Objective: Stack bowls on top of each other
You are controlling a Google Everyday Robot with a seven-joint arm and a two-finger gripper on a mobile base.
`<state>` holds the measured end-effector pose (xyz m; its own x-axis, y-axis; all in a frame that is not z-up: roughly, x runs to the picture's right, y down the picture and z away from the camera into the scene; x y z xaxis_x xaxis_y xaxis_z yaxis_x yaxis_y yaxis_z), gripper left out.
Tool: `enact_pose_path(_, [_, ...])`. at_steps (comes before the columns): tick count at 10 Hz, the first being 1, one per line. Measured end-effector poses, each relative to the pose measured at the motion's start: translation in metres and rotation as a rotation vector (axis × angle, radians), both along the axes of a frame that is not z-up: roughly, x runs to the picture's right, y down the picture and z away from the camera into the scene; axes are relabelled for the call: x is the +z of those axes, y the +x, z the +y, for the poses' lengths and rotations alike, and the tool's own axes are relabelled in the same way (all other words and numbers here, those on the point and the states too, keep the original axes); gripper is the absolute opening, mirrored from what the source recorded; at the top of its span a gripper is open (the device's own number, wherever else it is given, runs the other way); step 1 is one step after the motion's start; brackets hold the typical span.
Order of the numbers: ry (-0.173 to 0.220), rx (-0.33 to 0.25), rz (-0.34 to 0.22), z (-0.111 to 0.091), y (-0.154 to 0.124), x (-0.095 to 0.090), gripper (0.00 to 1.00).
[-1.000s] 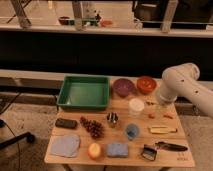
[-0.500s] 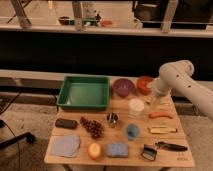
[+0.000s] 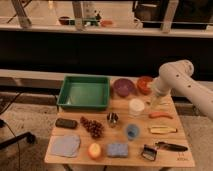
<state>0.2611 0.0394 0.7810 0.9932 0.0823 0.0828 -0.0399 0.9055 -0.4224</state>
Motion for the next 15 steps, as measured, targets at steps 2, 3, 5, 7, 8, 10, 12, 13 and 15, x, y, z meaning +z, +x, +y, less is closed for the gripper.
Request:
enact_pose_path(2, [0.025, -0.005, -0.022, 0.001, -0.008, 0.004, 0.8])
enact_pose_path(3, [0.043, -0.01, -0.041, -0.003, -0.02, 0.011, 0.8])
enact_pose_path(5, [0.075, -0.02, -0.057, -0.014, -0.03, 0.024, 0.8])
enact_pose_path(7, [0.106, -0.025, -0.049, -0.024, -0.025, 0.034, 0.8])
enact_pose_path(8, [0.119, -0.028, -0.045, -0.029, -0.023, 0.04, 0.8])
enact_pose_path(10, [0.14, -0.022, -0.015, -0.039, -0.001, 0.05, 0.8])
enact_pose_path(12, [0.148, -0.017, -0.001, -0.045, 0.005, 0.064, 0.8])
enact_pose_path(13, [0.147, -0.01, 0.005, -0.045, 0.006, 0.074, 0.8])
enact_pose_path(15, [0.145, 0.005, 0.024, -0.044, 0.013, 0.09, 0.8])
